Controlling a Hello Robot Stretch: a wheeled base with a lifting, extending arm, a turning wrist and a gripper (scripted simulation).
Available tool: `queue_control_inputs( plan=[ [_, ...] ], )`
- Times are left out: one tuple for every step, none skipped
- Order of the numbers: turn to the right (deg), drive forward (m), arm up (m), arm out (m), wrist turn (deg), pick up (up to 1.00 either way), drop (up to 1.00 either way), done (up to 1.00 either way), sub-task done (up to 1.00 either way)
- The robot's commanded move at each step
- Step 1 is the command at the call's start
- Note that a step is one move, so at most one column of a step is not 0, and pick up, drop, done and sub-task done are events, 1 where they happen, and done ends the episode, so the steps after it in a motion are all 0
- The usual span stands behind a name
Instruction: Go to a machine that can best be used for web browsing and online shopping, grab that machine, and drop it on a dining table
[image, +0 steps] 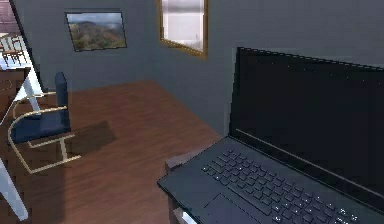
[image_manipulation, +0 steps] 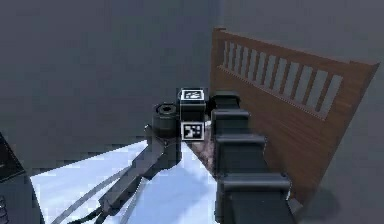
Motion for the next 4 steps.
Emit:
queue_control_inputs(
  plan=[
    [0.0, 0.00, 0.00, -0.14, 0.0, 0.00, 0.00, 0.00, 0.00],
    [-36.0, 0.00, 0.00, 0.00, 0.0, 0.00, 0.00, 0.00, 0.00],
    [0.0, 1.00, 0.00, 0.00, 0.0, 0.00, 0.00, 0.00, 0.00],
    [-33.0, 0.00, 0.00, 0.00, 0.0, 0.00, 0.00, 0.00, 0.00]
  ],
)
